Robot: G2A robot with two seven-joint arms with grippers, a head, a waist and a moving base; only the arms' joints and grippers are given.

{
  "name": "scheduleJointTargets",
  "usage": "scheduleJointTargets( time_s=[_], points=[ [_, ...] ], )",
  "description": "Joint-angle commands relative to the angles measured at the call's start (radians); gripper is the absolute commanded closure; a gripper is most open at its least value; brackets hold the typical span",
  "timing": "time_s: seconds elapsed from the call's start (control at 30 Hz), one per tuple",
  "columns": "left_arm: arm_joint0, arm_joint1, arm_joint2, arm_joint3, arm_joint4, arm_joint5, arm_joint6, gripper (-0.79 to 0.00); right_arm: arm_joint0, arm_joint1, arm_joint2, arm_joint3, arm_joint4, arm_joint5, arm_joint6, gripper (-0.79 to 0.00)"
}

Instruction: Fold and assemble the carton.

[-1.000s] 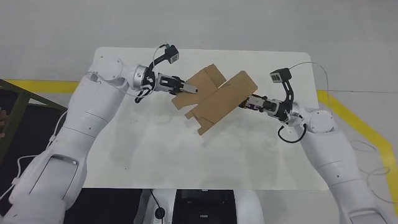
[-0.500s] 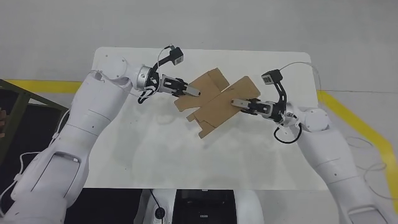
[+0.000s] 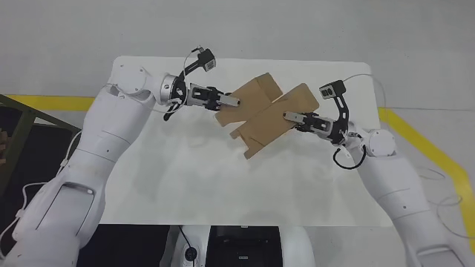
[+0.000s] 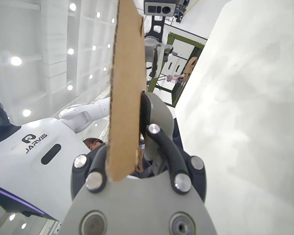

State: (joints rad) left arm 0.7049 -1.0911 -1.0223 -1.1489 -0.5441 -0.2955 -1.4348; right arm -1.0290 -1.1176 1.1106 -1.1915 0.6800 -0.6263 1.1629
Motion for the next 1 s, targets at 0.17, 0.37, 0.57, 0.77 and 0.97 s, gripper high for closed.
scheduleJointTargets(
  time_s=[0.17, 0.37, 0.57, 0.77, 0.97],
  points=[
    [0.069, 0.019, -0.071, -0.082, 0.031, 0.055, 0.174, -0.785, -0.068, 0.006, 0.047, -0.064, -0.035, 0.032, -0.165, 0.000],
    [0.112, 0.017, -0.064, -0.131, 0.035, 0.126, 0.263, -0.785, -0.113, 0.007, 0.061, -0.142, -0.095, 0.071, -0.262, 0.000],
    [0.113, 0.006, -0.041, -0.138, 0.014, 0.128, 0.296, -0.785, -0.131, 0.005, 0.058, -0.180, -0.156, 0.101, -0.327, 0.000],
    [0.120, 0.007, -0.058, -0.147, -0.004, 0.123, 0.287, -0.785, -0.143, 0.004, 0.066, -0.188, -0.213, 0.116, -0.378, 0.000],
    [0.140, 0.017, -0.097, -0.191, -0.010, 0.142, 0.271, -0.785, -0.157, 0.004, 0.077, -0.197, -0.248, 0.123, -0.409, 0.000]
  ],
)
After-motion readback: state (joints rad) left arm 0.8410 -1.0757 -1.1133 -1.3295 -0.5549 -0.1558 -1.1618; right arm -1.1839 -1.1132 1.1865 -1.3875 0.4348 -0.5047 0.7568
